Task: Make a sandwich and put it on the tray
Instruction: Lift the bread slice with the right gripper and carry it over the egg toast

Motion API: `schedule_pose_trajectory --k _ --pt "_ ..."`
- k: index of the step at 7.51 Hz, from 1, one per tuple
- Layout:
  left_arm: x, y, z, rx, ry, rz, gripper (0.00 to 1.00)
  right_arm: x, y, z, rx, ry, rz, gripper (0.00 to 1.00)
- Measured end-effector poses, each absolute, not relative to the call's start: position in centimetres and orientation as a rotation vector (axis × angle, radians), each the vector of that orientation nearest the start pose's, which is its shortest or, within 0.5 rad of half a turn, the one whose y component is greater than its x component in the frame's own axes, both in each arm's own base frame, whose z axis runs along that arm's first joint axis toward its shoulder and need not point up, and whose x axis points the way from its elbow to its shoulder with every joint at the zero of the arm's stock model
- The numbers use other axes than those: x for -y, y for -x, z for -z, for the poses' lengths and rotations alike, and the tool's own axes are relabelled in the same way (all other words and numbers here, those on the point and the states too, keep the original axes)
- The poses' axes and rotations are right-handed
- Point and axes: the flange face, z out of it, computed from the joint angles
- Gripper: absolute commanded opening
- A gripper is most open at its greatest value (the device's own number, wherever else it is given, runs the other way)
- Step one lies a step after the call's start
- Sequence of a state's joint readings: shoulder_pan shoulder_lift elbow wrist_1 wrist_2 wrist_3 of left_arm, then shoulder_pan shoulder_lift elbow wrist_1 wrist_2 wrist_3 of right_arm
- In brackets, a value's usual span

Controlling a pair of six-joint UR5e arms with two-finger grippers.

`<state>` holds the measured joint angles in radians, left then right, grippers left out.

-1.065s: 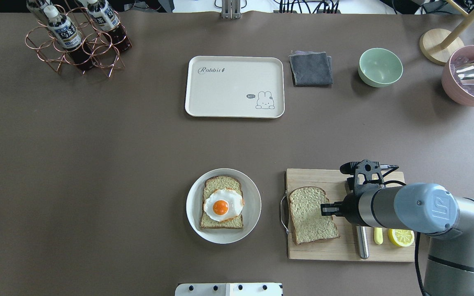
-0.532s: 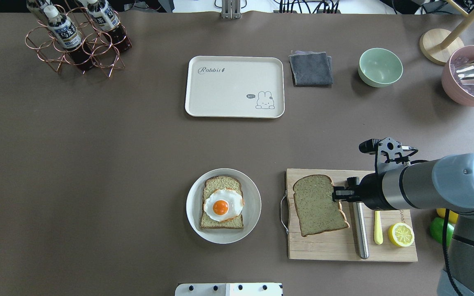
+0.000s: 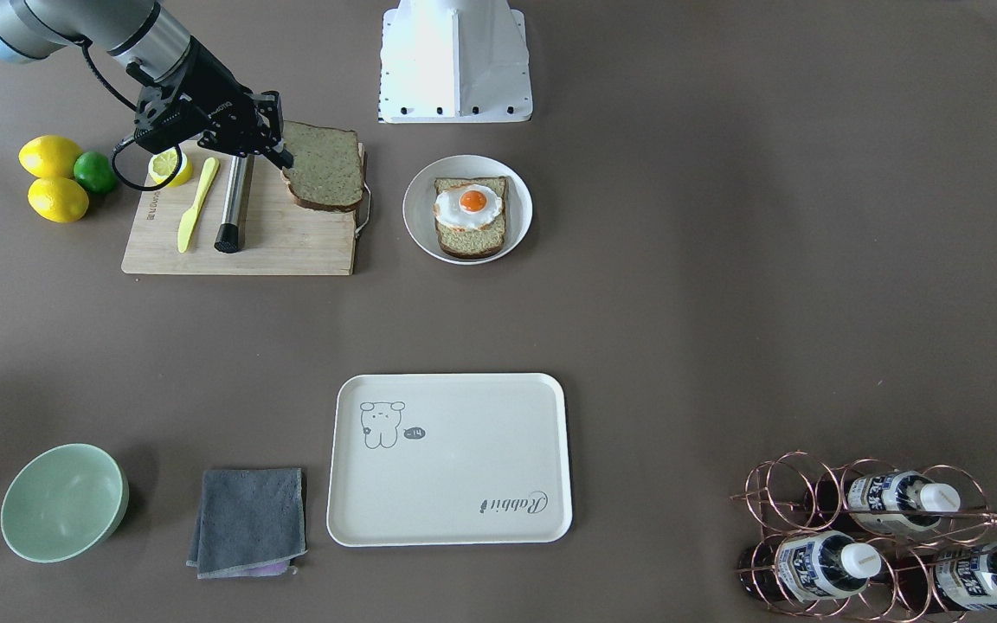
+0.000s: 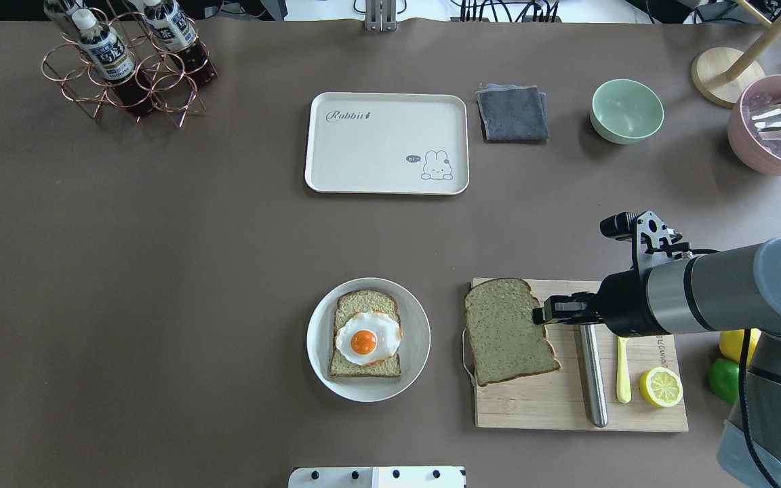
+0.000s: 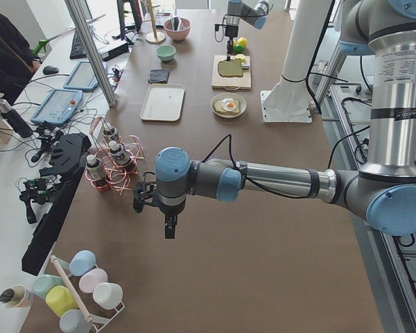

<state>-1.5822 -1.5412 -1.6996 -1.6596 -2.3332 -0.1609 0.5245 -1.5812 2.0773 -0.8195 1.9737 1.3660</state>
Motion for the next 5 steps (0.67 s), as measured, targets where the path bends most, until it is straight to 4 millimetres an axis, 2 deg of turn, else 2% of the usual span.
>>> schedule_pose_trajectory --k 1,3,5 --pt "49.0 7.0 -60.3 -0.771 -0.117 0.093 0.98 31.5 35.6 -34.1 1.327 -0.116 -0.034 0.0" --pt "49.1 7.0 -60.7 -0.77 -0.111 0.095 0.98 32.8 37.7 -36.6 1.446 -0.112 -0.082 0.0" --pt "49.1 7.0 -61.0 -0.769 -0.106 0.097 0.98 33.6 41.3 -35.3 1.527 -0.071 -0.175 0.0"
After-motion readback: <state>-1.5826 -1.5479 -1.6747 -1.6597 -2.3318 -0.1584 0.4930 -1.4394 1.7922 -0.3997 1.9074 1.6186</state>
